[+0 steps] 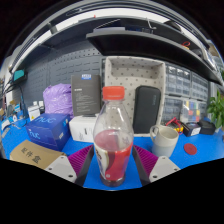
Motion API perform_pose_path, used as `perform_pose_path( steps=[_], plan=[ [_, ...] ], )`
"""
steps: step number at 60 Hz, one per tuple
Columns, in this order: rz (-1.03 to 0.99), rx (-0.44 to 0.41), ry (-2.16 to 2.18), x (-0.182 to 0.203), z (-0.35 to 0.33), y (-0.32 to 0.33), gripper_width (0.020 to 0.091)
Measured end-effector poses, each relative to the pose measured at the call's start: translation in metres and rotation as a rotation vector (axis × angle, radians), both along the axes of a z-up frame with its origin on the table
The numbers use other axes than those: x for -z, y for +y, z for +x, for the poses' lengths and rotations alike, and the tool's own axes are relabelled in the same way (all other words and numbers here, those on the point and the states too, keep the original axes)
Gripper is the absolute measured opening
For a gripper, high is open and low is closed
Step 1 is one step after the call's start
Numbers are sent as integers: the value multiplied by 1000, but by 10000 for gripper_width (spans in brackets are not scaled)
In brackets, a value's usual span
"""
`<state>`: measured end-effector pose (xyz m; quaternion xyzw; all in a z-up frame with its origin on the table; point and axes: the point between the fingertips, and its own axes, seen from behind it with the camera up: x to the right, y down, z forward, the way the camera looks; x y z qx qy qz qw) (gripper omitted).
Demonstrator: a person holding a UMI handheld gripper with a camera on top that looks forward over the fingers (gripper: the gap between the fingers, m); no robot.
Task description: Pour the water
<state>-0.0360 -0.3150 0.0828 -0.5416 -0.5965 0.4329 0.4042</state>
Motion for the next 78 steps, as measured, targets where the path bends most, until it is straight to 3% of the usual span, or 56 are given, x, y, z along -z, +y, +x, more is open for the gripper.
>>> perform_pose_path(
  steps=[8, 10, 24, 38, 66, 78],
  plan=[
    [8, -24, 31, 4, -17, -7, 660],
    [16, -24, 50, 2, -19, -6, 570],
    [-15, -74, 98, 0, -21, -8, 410],
    [-129, -32, 44, 1, -23, 2, 408],
    [-1168, 174, -170, -39, -64, 33, 408],
    [-1468, 210, -255, -50, -76, 35, 409]
  ],
)
